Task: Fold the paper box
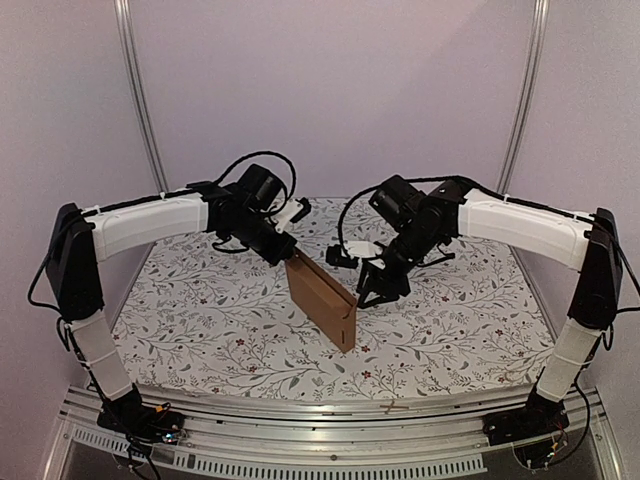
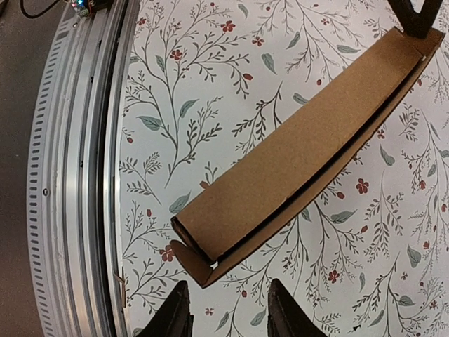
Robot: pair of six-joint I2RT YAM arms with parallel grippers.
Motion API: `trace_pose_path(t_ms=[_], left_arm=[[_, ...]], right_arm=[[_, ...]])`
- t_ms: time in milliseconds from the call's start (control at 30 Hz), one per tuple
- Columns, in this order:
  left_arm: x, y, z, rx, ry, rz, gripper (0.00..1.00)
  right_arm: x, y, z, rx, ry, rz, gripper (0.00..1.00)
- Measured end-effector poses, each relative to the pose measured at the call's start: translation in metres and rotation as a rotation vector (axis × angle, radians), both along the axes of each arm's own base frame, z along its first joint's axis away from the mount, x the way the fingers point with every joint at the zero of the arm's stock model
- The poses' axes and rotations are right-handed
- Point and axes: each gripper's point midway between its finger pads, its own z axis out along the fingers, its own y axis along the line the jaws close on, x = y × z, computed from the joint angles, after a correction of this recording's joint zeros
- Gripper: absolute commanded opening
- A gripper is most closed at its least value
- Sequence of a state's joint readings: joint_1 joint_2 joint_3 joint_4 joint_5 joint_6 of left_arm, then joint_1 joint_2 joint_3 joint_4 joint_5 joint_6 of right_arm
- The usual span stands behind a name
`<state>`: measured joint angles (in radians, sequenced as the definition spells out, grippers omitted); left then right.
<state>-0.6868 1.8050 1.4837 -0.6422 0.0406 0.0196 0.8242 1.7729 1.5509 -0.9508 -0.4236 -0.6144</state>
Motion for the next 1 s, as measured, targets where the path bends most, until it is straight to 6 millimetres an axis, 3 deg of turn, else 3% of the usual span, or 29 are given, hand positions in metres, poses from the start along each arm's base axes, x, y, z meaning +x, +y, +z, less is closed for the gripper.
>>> trace_pose_path(t_ms=[467,1000], left_arm=[[-0.002,0.014,0.0,0.041,0.019,-0.013,0.0],[0.0,0.012,-0.002,0.023,0.006,-0.008,0.0]], right_arm=[[-0.003,0.002,0.0,0.004,0.004,0.01,0.38],[-0.002,0.001,0.0,0.0,-0.014,0.022,0.41]])
